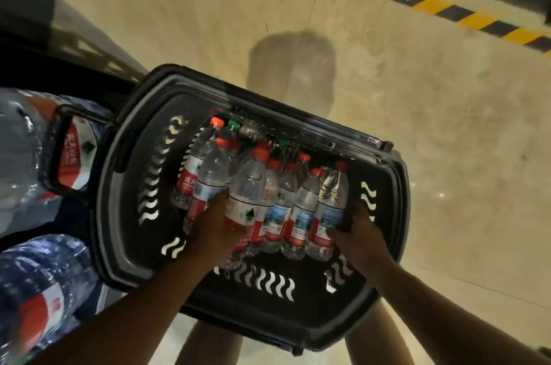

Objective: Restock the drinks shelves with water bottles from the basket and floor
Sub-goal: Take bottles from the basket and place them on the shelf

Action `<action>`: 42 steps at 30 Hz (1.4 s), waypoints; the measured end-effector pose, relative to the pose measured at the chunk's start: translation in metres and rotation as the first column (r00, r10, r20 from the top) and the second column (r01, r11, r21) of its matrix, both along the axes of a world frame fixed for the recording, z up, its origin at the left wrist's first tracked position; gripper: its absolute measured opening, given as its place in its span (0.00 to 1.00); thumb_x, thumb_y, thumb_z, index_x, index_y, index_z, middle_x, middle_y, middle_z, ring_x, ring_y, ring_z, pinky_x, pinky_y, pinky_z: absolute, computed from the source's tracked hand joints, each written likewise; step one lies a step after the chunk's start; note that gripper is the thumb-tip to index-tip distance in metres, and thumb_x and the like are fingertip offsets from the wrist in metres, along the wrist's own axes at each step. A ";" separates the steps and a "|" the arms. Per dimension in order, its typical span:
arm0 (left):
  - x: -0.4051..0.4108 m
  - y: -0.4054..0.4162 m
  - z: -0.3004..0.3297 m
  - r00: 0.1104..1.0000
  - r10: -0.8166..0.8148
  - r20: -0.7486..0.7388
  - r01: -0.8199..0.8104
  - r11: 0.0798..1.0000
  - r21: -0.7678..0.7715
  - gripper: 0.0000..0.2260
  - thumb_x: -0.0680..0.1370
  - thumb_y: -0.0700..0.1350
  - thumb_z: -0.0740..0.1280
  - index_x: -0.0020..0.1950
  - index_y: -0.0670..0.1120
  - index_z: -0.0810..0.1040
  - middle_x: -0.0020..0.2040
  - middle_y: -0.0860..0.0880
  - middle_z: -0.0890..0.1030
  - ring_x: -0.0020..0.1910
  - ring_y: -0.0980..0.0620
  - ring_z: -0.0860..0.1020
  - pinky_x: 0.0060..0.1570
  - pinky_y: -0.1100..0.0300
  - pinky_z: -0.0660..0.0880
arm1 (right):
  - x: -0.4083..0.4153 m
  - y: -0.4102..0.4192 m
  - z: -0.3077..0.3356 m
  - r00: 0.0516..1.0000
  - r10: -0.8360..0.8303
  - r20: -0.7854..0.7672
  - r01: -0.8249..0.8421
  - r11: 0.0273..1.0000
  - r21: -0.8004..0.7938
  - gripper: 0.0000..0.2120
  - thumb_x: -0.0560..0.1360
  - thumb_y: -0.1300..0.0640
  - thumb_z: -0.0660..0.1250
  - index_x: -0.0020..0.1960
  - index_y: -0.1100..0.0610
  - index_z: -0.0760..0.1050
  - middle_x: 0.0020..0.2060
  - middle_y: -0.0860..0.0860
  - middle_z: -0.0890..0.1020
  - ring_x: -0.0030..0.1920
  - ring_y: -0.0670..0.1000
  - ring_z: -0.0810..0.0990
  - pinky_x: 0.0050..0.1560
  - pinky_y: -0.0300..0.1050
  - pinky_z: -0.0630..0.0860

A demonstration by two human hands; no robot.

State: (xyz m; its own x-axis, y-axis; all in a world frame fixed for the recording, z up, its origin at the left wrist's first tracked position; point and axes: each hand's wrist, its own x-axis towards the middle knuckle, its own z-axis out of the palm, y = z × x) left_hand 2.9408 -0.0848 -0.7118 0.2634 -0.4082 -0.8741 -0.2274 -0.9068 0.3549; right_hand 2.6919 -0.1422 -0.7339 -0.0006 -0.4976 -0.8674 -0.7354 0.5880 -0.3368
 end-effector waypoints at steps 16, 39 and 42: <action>0.009 0.013 -0.036 0.977 0.153 -0.151 -0.156 0.988 -0.010 0.28 0.71 0.36 0.78 0.66 0.55 0.73 0.60 0.55 0.80 0.60 0.53 0.79 0.60 0.51 0.78 | 0.032 0.045 -0.072 0.891 -0.414 -0.184 0.403 0.910 -0.094 0.30 0.72 0.52 0.78 0.68 0.51 0.66 0.58 0.51 0.80 0.54 0.53 0.83 0.55 0.57 0.83; 0.103 0.035 0.457 0.914 0.125 -0.386 -0.335 0.768 -0.546 0.26 0.69 0.47 0.81 0.65 0.56 0.79 0.62 0.51 0.84 0.60 0.51 0.83 0.57 0.55 0.82 | 0.119 -0.027 0.471 0.569 -0.369 0.735 0.317 0.923 0.219 0.49 0.54 0.32 0.83 0.64 0.60 0.76 0.47 0.57 0.85 0.42 0.55 0.86 0.44 0.50 0.84; 0.109 0.055 0.507 0.920 0.158 -0.358 -0.363 0.686 -0.631 0.27 0.73 0.37 0.74 0.72 0.46 0.74 0.65 0.48 0.83 0.63 0.47 0.81 0.60 0.55 0.80 | 0.130 -0.017 0.531 0.505 -0.372 0.779 0.336 0.916 0.220 0.43 0.54 0.37 0.85 0.60 0.60 0.76 0.46 0.59 0.84 0.41 0.56 0.85 0.45 0.52 0.84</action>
